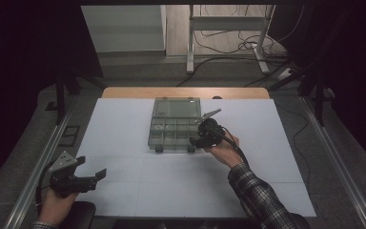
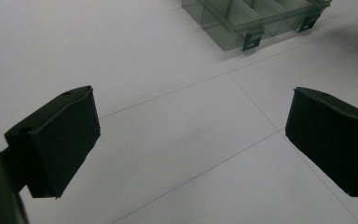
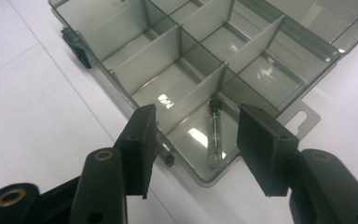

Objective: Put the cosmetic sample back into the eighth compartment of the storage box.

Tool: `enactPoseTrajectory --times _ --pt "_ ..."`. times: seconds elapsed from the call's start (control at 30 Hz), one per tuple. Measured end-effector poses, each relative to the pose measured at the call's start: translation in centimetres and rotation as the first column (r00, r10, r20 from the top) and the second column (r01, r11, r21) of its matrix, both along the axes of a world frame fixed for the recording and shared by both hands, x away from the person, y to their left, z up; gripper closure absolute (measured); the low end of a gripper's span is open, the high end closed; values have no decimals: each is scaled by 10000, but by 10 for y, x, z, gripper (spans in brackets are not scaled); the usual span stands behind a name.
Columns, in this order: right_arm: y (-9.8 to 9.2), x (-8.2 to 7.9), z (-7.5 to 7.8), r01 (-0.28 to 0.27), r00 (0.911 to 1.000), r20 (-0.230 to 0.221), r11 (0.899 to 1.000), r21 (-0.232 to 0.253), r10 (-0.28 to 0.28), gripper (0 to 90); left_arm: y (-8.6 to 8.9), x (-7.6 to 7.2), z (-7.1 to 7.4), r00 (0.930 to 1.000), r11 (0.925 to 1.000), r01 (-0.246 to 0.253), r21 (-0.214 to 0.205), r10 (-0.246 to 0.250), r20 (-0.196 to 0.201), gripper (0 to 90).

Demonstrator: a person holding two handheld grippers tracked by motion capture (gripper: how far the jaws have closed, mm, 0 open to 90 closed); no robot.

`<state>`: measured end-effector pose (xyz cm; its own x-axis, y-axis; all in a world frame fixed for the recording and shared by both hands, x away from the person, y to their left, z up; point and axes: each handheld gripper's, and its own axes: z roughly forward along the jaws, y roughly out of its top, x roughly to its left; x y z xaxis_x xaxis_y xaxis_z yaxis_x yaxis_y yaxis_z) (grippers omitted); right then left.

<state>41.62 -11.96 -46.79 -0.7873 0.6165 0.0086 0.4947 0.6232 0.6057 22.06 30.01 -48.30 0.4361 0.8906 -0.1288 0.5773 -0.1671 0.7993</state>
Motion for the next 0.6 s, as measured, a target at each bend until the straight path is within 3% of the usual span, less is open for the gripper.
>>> enactPoseTrajectory --times 0.6 --pt "-3 -10 6 -415 9987 -280 9991 90 418 272 1 0 0 10000 10000 -16 -66 16 17 35"
